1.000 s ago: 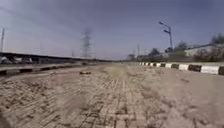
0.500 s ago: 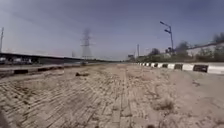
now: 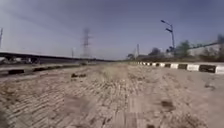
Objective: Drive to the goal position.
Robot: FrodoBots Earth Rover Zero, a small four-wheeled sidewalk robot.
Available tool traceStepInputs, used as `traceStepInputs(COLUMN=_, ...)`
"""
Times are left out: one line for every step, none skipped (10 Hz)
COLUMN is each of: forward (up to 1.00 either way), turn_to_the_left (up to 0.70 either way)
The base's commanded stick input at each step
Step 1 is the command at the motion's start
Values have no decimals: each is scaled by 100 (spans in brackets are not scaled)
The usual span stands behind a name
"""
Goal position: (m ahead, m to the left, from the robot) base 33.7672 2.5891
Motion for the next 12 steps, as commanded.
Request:
traceStepInputs(forward=100, turn_to_the_left=0)
traceStepInputs(forward=100, turn_to_the_left=0)
traceStepInputs(forward=100, turn_to_the_left=0)
traceStepInputs(forward=100, turn_to_the_left=-13)
traceStepInputs(forward=100, turn_to_the_left=-37)
traceStepInputs(forward=100, turn_to_the_left=-40)
traceStepInputs(forward=100, turn_to_the_left=-27)
traceStepInputs(forward=100, turn_to_the_left=0)
traceStepInputs(forward=100, turn_to_the_left=0)
traceStepInputs(forward=100, turn_to_the_left=0)
traceStepInputs(forward=100, turn_to_the_left=0)
traceStepInputs(forward=100, turn_to_the_left=0)
